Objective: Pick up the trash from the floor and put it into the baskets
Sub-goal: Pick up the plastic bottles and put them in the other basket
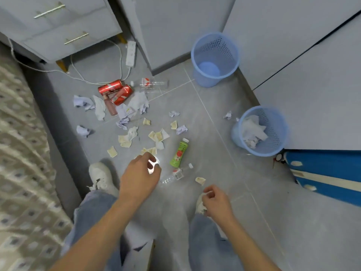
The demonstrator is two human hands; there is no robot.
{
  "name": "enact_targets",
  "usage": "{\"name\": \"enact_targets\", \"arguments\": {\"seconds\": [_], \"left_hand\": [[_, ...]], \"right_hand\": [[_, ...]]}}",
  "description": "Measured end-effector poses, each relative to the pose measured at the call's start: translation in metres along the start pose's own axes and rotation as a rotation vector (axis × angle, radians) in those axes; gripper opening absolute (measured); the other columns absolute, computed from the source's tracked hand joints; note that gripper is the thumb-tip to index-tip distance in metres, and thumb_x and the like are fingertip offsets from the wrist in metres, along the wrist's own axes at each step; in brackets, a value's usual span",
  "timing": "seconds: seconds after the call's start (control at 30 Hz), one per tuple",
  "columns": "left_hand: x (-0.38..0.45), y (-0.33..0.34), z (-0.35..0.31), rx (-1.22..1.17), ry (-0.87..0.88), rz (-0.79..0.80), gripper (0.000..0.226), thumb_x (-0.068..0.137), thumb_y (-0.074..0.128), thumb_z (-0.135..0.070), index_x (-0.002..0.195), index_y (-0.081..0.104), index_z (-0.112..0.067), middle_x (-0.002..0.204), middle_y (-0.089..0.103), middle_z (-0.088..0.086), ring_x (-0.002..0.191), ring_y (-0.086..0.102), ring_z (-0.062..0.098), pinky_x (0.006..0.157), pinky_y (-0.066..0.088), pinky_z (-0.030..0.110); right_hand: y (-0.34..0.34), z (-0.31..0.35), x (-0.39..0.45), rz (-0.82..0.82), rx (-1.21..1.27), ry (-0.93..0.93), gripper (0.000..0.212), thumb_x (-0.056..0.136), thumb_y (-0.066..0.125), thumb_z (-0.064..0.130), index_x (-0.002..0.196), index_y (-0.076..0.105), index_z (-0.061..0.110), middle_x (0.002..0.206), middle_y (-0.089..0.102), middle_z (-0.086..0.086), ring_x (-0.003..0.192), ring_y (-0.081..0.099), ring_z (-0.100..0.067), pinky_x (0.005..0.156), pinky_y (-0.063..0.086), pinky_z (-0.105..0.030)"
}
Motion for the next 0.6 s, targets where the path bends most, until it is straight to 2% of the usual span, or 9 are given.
{"name": "enact_targets", "arguments": {"seconds": [0.07,0.13,0.23,0.3,0.37,0.5,0.6], "left_hand": [[0.053,0.037,0.000,0.022,0.051,0.100,0.017,0.092,0.057,-0.038,0.104,0.060,-0.028,0.092,0.065,-0.008,0.087,0.062,0.018,0.070,0.049,0.034],[0.114,0.087,0.004,0.089,0.104,0.191,0.026,0.093,0.056,-0.042,0.113,0.058,-0.025,0.101,0.065,-0.005,0.088,0.060,0.017,0.068,0.043,0.032],[0.193,0.178,0.034,0.181,0.099,0.320,0.048,0.091,0.058,-0.051,0.126,0.051,-0.019,0.113,0.064,0.003,0.099,0.062,0.025,0.074,0.045,0.033],[0.230,0.236,0.064,0.253,0.099,0.358,0.058,0.088,0.057,-0.057,0.128,0.046,-0.016,0.123,0.060,0.007,0.109,0.062,0.031,0.079,0.047,0.036],[0.260,0.288,0.090,0.336,0.116,0.368,0.063,0.086,0.055,-0.064,0.125,0.042,-0.016,0.125,0.056,0.008,0.112,0.061,0.033,0.079,0.048,0.039],[0.286,0.354,0.122,0.470,0.201,0.295,0.061,0.079,0.047,-0.070,0.116,0.043,-0.022,0.113,0.062,0.004,0.104,0.064,0.029,0.079,0.055,0.040],[0.282,0.367,0.133,0.472,0.237,0.311,0.046,0.080,0.048,-0.059,0.106,0.045,-0.022,0.103,0.067,0.002,0.096,0.067,0.027,0.077,0.055,0.040]], "right_hand": [[0.032,-0.013,0.046,-0.018,0.094,0.113,0.019,0.070,0.063,0.021,0.088,0.063,0.026,0.082,0.067,-0.003,0.080,0.069,-0.028,0.075,0.061,-0.056],[0.069,-0.028,0.105,-0.045,0.191,0.196,0.029,0.066,0.067,0.027,0.095,0.063,0.023,0.089,0.070,-0.005,0.088,0.071,-0.030,0.080,0.061,-0.055],[0.124,-0.046,0.187,-0.111,0.238,0.307,0.049,0.072,0.075,0.037,0.112,0.055,0.017,0.106,0.070,-0.010,0.100,0.070,-0.035,0.086,0.060,-0.048],[0.158,-0.056,0.232,-0.181,0.245,0.352,0.063,0.077,0.077,0.042,0.126,0.048,0.015,0.121,0.066,-0.016,0.110,0.066,-0.037,0.089,0.058,-0.044],[0.185,-0.064,0.269,-0.264,0.299,0.362,0.070,0.079,0.076,0.038,0.134,0.043,0.009,0.130,0.063,-0.020,0.118,0.063,-0.038,0.096,0.053,-0.043],[0.209,-0.079,0.308,-0.324,0.152,0.362,0.066,0.075,0.067,0.060,0.120,0.045,0.018,0.123,0.065,-0.015,0.117,0.063,-0.034,0.092,0.050,-0.038],[0.215,-0.083,0.307,-0.339,0.094,0.346,0.063,0.074,0.067,0.060,0.115,0.047,0.017,0.118,0.065,-0.010,0.113,0.064,-0.032,0.091,0.052,-0.038]]}}
Point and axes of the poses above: each hand's wrist, its own x-axis towards the middle knuckle, its own y-axis out of the palm, z = x × y, the point moved 3 cm from there along x, towards the middle knuckle
